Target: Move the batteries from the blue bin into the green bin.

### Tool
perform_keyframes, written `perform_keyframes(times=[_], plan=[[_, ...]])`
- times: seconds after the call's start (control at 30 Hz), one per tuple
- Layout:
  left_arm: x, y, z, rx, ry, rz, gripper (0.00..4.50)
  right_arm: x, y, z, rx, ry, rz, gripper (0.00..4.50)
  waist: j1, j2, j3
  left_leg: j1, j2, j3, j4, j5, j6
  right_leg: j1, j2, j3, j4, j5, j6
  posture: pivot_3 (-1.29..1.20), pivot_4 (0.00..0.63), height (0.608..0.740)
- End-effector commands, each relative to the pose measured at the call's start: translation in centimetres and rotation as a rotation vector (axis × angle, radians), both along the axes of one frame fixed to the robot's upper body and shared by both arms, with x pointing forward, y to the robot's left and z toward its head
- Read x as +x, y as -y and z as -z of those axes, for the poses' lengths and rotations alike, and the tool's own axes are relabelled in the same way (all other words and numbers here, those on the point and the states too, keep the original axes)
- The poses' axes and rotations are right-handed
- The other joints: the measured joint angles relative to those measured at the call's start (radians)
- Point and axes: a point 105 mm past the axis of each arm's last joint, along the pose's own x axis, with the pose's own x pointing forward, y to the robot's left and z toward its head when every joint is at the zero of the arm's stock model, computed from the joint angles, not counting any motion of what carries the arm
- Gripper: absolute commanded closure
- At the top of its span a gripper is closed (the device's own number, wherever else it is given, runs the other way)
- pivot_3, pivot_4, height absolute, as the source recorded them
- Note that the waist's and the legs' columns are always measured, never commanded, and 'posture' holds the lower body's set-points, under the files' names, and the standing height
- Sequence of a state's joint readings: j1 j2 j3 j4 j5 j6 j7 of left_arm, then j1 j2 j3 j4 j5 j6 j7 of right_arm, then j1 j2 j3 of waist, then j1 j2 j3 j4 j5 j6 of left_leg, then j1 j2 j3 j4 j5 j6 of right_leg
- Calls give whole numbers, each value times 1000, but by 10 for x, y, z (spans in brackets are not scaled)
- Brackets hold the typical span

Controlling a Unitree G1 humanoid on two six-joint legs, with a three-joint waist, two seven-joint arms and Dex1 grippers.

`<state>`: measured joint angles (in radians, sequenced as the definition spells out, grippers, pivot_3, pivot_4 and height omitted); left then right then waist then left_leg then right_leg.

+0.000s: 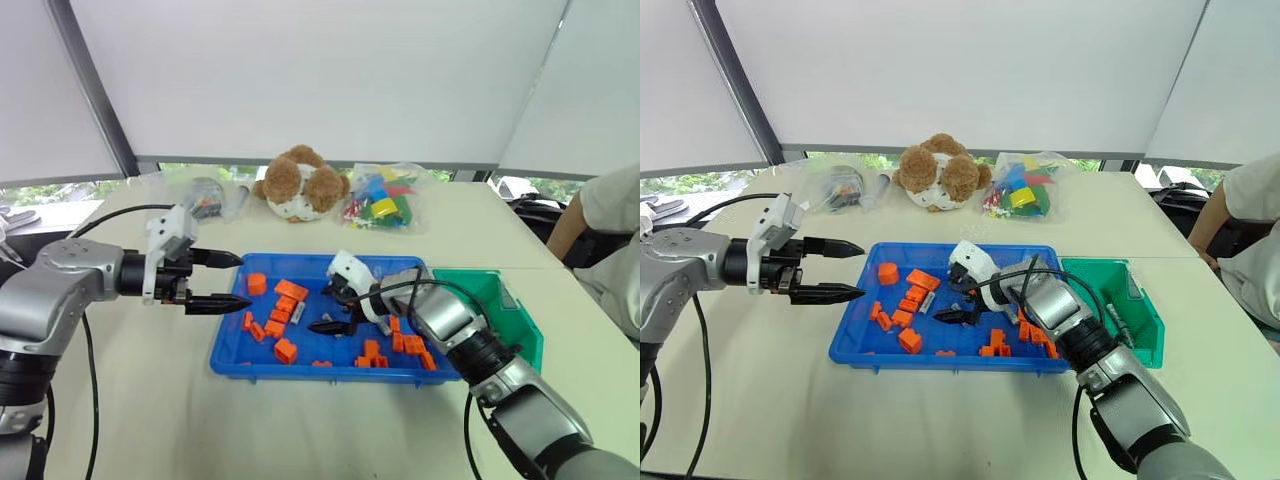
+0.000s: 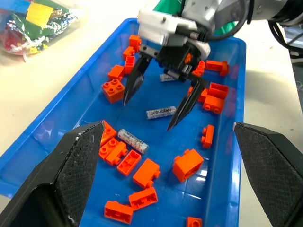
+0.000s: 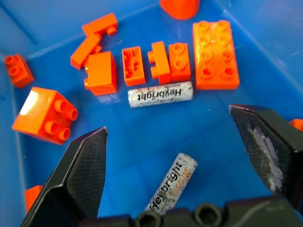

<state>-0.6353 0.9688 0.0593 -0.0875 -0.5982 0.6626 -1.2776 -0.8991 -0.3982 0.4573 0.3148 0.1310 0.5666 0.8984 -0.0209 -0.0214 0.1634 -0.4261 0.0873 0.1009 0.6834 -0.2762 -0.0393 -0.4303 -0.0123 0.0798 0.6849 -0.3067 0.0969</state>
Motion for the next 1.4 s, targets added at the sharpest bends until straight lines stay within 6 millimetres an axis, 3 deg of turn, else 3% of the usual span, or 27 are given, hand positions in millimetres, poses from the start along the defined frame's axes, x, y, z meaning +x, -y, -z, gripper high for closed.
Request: perform_keyframes(times=[0.03,1.17,1.27,1.37,1.4], plan=[[-3,3,-9,5,47,13,0,6,-8,-11,20,31,-17,45,0,0,0,0,0,0,0,0,0,0,0,0,0,0,0,0,150,733],[-10,5,-4,3,57,-11,0,15,-36,13,10,-86,10,45,0,0,0,0,0,0,0,2,-4,0,0,0,0,0,0,0,150,733],[-9,6,-4,4,61,-12,0,15,-37,12,11,-86,15,823,-1,0,0,0,0,0,0,2,-4,0,0,0,0,0,0,0,150,733],[-8,7,-4,6,62,-10,0,15,-36,12,3,-78,25,2273,-1,0,0,0,0,0,0,2,-4,0,0,0,0,0,0,0,150,733],[-8,7,-4,6,61,-9,0,16,-35,12,4,-77,28,2315,0,0,0,0,0,0,0,2,-4,0,0,0,0,0,0,0,150,733]])
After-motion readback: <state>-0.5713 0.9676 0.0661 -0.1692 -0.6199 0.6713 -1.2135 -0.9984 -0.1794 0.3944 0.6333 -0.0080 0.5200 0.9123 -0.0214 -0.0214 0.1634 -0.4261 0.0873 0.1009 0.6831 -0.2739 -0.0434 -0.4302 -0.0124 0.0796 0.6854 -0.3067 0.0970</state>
